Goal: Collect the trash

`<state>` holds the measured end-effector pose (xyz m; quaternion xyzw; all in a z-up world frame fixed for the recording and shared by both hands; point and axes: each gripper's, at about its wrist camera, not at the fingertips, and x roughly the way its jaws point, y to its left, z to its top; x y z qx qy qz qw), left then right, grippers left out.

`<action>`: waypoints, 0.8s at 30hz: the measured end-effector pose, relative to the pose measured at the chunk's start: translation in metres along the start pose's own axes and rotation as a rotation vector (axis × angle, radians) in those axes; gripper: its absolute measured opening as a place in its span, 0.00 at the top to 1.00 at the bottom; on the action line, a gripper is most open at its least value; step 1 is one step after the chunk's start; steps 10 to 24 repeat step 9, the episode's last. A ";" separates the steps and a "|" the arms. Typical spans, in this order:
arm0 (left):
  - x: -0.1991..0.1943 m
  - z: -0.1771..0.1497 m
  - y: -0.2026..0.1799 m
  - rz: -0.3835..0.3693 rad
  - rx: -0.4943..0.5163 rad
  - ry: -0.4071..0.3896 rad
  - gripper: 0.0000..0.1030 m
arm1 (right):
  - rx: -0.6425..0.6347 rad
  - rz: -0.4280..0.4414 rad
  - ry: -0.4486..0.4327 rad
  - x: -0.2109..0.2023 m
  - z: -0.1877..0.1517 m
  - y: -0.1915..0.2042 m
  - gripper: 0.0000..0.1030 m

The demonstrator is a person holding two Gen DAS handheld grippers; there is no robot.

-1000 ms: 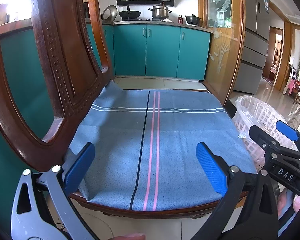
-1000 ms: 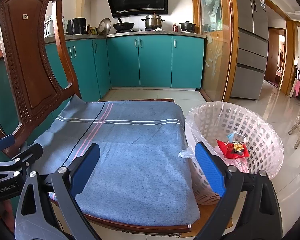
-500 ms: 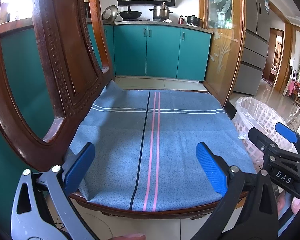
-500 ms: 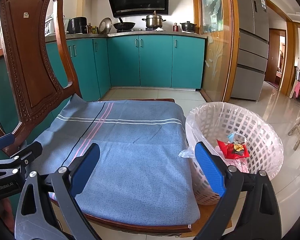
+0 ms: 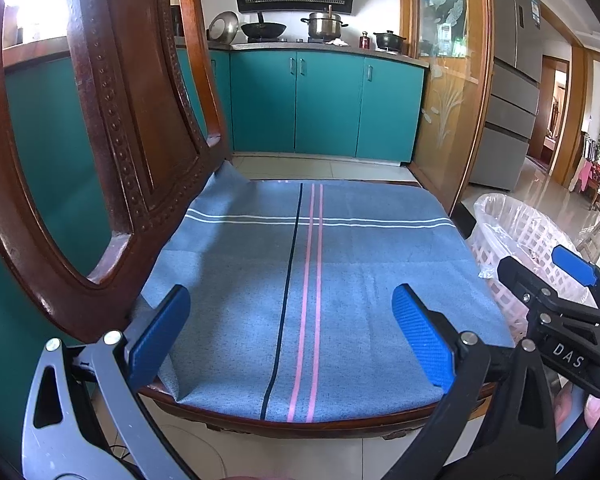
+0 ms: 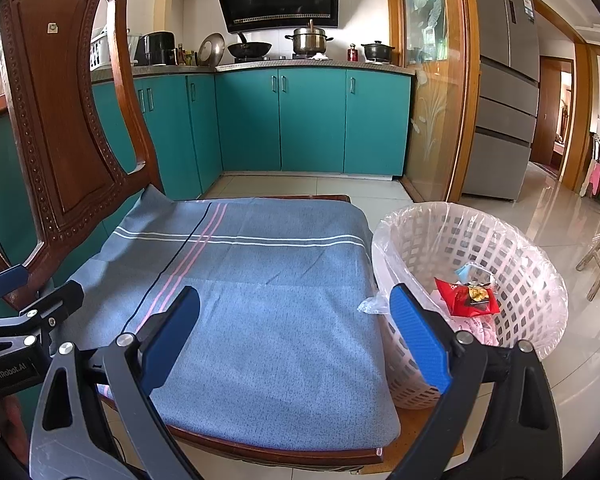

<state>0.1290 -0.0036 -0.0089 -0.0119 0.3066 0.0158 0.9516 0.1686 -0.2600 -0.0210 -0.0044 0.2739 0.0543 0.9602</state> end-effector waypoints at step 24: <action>0.001 0.001 0.001 0.004 -0.010 0.000 0.03 | 0.001 0.000 0.004 0.001 0.000 0.001 0.09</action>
